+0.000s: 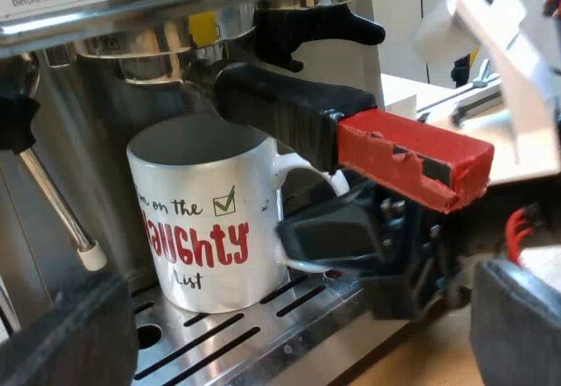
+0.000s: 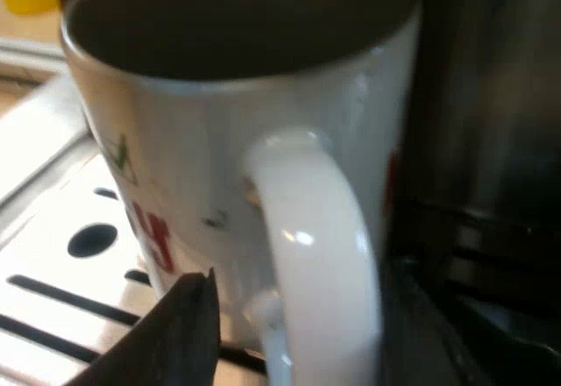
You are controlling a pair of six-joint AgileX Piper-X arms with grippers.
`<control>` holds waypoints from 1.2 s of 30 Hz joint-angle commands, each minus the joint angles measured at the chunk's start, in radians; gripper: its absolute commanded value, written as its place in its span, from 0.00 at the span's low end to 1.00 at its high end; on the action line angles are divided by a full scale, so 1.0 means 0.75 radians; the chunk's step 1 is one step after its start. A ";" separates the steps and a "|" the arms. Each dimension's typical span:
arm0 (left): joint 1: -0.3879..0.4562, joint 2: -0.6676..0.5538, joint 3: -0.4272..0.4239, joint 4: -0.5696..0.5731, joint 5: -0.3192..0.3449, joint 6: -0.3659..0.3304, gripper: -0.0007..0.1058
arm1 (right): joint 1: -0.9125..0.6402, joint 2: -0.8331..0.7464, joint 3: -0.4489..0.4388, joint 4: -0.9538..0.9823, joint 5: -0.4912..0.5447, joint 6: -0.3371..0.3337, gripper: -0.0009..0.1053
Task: Place mug into machine
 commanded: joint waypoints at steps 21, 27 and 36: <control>-0.005 0.002 -0.461 0.441 0.031 0.003 0.74 | 0.248 -0.861 0.223 0.429 0.135 -0.005 0.01; -0.005 -0.002 -0.573 0.598 0.102 0.003 0.74 | 0.324 -0.913 0.219 0.380 0.197 -0.037 0.01; -0.005 -0.076 -0.694 0.846 0.178 0.021 0.74 | 0.320 -0.812 0.099 0.379 0.255 -0.037 0.01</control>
